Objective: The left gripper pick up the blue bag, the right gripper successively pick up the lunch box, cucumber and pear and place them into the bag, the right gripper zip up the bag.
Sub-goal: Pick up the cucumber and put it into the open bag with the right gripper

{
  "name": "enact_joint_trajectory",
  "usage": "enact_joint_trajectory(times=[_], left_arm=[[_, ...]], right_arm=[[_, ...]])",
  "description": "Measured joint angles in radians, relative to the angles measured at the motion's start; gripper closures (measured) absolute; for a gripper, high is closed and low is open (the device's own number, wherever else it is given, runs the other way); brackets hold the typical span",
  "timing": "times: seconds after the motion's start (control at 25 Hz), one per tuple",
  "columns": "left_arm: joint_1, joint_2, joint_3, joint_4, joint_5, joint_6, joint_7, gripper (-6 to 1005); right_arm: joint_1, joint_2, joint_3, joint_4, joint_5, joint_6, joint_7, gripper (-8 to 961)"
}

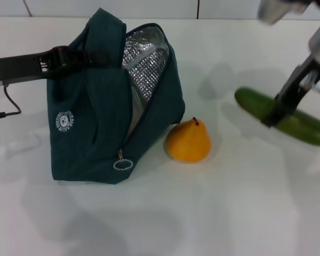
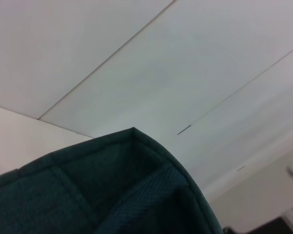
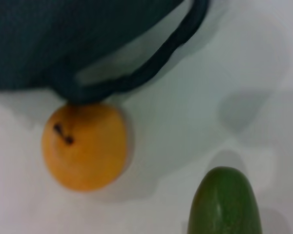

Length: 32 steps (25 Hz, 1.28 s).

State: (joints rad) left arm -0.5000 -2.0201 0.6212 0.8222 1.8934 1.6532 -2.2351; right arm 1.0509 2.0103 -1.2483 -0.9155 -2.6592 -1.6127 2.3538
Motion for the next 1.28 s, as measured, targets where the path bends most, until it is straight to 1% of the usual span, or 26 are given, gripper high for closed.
enact_joint_trajectory(times=[0.16, 0.24, 0.32, 0.52, 0.72, 0.8, 0.92, 1.04, 1.12, 1.28], left_arm=[[0.000, 0.000, 0.000, 0.000, 0.000, 0.001, 0.000, 931], [0.000, 0.000, 0.000, 0.000, 0.000, 0.001, 0.000, 931], [0.000, 0.000, 0.000, 0.000, -0.001, 0.002, 0.001, 931], [-0.002, 0.000, 0.001, 0.000, -0.001, 0.002, 0.002, 932], [-0.007, 0.000, 0.000, 0.000, -0.001, 0.001, 0.002, 932], [-0.010, 0.000, 0.000, 0.000, -0.001, 0.000, 0.002, 932], [-0.012, -0.002, 0.000, 0.000, -0.003, -0.001, 0.002, 932], [-0.012, -0.004, 0.000, 0.000, -0.005, -0.001, 0.002, 932], [-0.012, -0.005, 0.000, 0.000, -0.005, -0.001, 0.002, 932], [-0.012, -0.005, 0.000, 0.000, -0.005, -0.001, 0.002, 931]], right_arm=[[-0.011, -0.005, 0.100, -0.070, -0.003, 0.001, -0.002, 324], [-0.016, -0.002, 0.163, -0.099, 0.012, 0.023, -0.006, 324], [-0.024, 0.000, 0.200, -0.125, 0.046, 0.056, -0.009, 323], [-0.066, -0.004, 0.208, -0.195, 0.219, 0.173, -0.041, 320], [-0.114, 0.001, 0.205, -0.213, 0.473, 0.289, -0.178, 316], [-0.129, 0.004, 0.201, -0.192, 0.580, 0.326, -0.253, 315], [-0.146, 0.010, 0.189, -0.119, 0.788, 0.367, -0.425, 313], [-0.149, 0.008, 0.176, -0.026, 0.988, 0.382, -0.615, 310], [-0.148, 0.009, 0.175, 0.025, 1.086, 0.383, -0.706, 309], [-0.141, 0.010, 0.138, 0.125, 1.200, 0.382, -0.831, 306]])
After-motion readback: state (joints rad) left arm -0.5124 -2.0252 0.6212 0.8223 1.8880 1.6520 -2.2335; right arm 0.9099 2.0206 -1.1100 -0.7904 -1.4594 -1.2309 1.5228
